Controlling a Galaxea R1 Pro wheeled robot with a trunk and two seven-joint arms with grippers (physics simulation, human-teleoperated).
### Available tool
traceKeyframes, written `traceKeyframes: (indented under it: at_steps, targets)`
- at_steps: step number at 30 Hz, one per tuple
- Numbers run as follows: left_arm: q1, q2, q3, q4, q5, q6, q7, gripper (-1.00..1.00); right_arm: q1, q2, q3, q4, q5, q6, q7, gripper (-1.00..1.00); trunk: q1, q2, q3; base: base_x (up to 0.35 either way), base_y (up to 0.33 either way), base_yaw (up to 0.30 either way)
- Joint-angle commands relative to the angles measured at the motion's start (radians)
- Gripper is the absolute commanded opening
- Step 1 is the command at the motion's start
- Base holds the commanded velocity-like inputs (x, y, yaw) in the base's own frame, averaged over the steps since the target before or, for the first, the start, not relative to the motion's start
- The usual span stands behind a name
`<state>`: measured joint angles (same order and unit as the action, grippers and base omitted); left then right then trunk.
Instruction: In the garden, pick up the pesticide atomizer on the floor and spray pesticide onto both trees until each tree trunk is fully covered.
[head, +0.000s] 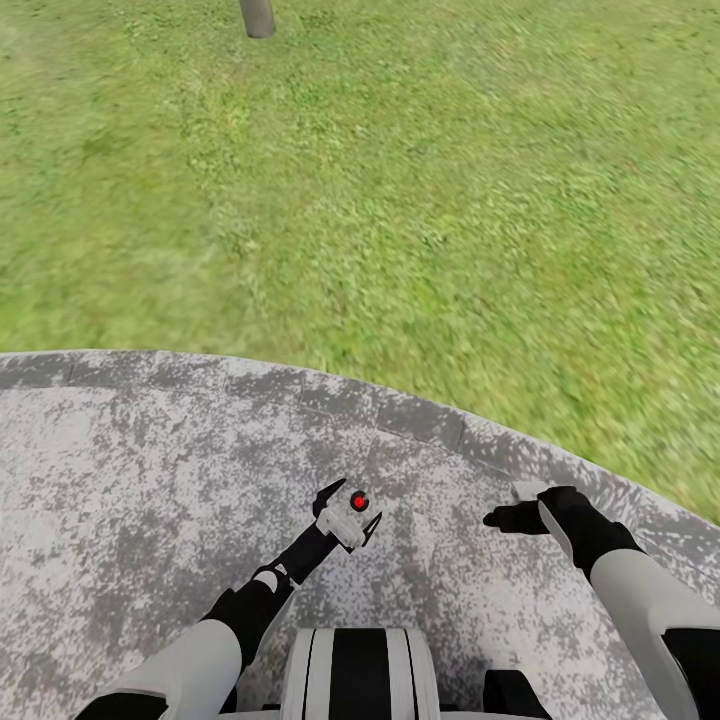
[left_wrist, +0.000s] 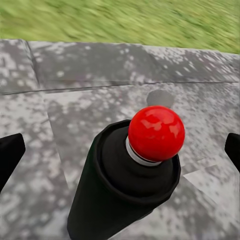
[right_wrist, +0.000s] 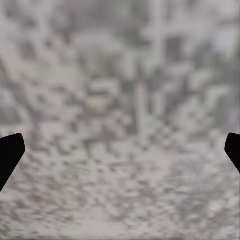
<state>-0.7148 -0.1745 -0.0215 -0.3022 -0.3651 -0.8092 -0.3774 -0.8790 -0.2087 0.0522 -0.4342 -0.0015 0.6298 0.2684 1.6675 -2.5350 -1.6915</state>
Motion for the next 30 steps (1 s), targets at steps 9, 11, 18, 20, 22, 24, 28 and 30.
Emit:
traceKeyframes:
  at_steps: [9, 11, 18, 20, 22, 24, 28, 30]
  targets:
    - [0.000, 0.000, 0.001, 0.000, 0.000, 0.000, 0.000, 1.00, 0.000, 0.001, 0.001, 0.001, 0.000, -0.001, 0.000, 1.00, 0.000, 0.000, 0.000, 0.000, 0.000, 0.000]
    - [0.000, 0.000, 0.000, 0.000, 0.001, 0.000, 0.000, 1.00, 0.000, 0.001, 0.001, 0.001, 0.000, -0.001, 0.000, 1.00, 0.000, 0.000, 0.000, 0.000, 0.000, 0.000]
    - [0.000, 0.000, 0.001, 0.000, 0.003, 0.002, 0.001, 1.00, 0.000, 0.002, 0.001, 0.018, 0.000, -0.001, 0.000, 1.00, 0.000, 0.000, 0.000, 0.000, 0.000, 0.000]
    - [0.000, 0.000, 0.001, 0.001, 0.003, 0.002, 0.001, 1.00, 0.000, 0.002, 0.001, 0.023, 0.000, -0.003, 0.000, 1.00, 0.000, 0.000, 0.000, 0.000, 0.000, 0.000]
    - [0.000, 0.000, 0.001, 0.001, 0.003, 0.002, 0.001, 1.00, 0.000, 0.002, 0.001, 0.025, -0.001, -0.004, 0.000, 1.00, 0.000, 0.000, 0.000, 0.000, 0.000, 0.000]
    - [0.000, 0.000, 0.001, 0.001, 0.003, 0.003, 0.002, 1.00, 0.000, 0.002, 0.000, 0.025, -0.001, -0.004, 0.000, 1.00, 0.000, 0.000, 0.000, 0.000, 0.000, 0.000]
    - [0.000, 0.000, 0.000, 0.001, 0.003, 0.003, 0.002, 1.00, 0.000, 0.003, 0.000, 0.026, -0.004, -0.005, 0.000, 1.00, 0.000, 0.000, -0.004, 0.000, 0.000, 0.037]
    - [0.000, 0.000, 0.000, 0.001, 0.003, 0.003, 0.002, 1.00, 0.000, 0.003, 0.000, 0.026, -0.004, -0.006, 0.000, 1.00, 0.000, 0.000, -0.006, 0.000, 0.000, 0.041]
